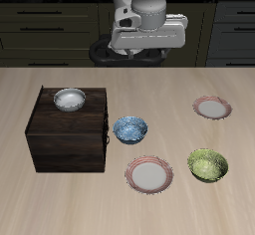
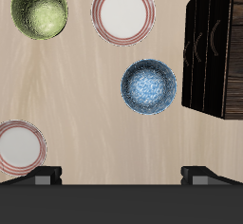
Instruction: Place the blue bowl on the plate next to the green bowl
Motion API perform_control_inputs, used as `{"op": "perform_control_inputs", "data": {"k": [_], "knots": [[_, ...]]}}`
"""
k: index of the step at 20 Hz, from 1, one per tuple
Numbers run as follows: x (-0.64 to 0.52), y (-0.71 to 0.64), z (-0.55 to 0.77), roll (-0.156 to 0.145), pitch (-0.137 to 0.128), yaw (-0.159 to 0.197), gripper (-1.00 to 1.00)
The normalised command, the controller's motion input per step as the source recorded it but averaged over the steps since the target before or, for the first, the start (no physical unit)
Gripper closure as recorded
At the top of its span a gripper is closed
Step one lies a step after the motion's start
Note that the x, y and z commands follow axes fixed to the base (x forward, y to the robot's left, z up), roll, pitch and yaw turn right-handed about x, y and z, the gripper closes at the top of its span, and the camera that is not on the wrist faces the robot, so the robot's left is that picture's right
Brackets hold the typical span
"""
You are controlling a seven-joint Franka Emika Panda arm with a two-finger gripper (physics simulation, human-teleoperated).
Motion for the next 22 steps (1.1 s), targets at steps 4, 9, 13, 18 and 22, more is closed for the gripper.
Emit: {"op": "perform_control_inputs", "data": {"k": [4, 9, 13, 18, 22], "knots": [[0.21, 0.09, 0.03, -0.008, -0.006, -0.007, -1.00], [0.29, 0.06, -0.02, 0.017, 0.031, -0.018, -1.00], [0.10, 0.04, 0.04, -0.001, -0.010, -0.005, -1.00], [0.23, 0.04, 0.03, -0.015, 0.000, -0.004, -1.00], [0.15, -0.05, 0.00, -0.021, 0.003, -0.008, -1.00]]}}
